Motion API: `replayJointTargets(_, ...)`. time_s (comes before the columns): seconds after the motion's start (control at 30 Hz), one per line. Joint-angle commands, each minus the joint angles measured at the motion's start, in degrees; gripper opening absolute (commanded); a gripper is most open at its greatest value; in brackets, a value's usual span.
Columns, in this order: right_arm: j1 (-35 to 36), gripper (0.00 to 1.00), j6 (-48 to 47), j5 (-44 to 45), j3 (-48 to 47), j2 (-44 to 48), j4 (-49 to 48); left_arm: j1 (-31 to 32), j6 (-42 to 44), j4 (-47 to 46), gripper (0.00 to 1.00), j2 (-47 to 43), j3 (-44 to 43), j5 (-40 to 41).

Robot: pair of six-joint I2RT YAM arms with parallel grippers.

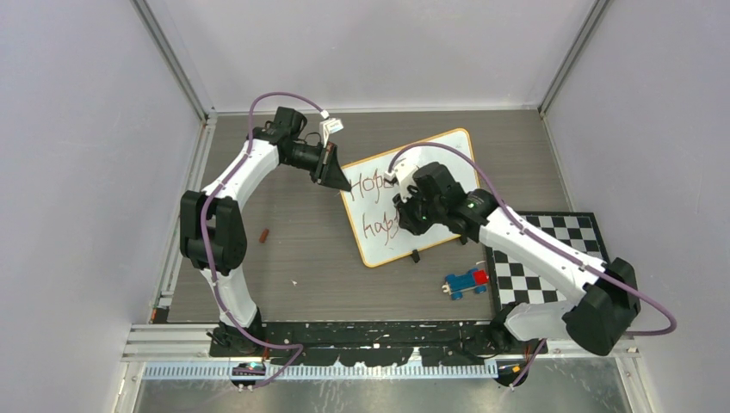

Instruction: Write a sentence on the whiteboard

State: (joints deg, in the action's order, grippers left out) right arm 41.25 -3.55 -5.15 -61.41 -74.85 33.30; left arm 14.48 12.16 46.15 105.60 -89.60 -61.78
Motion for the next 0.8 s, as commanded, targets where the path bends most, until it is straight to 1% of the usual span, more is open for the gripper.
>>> replayJointTargets(0.0,-0.8,0.00,-1.1,3.8,-1.5,3.4,-0.5,-0.1,1.7,-0.1,0.00,-1.5,-1.0,4.9)
replayJointTargets(0.17,-1.1,0.00,-1.5,6.8,-1.5,1.7,-1.6,-0.1,1.7,-0.1,0.00,-1.4,-0.9,5.0)
replayJointTargets(0.33,-1.5,0.00,-1.8,8.1,-2.0,0.0,-2.9,-0.2,1.8,0.0,0.00,-1.5,-0.8,5.2)
replayJointTargets(0.77,-5.5,0.00,-1.3,6.4,-1.8,1.4,-2.8,-0.2,1.6,-0.1,0.00,-0.9,-1.1,5.3)
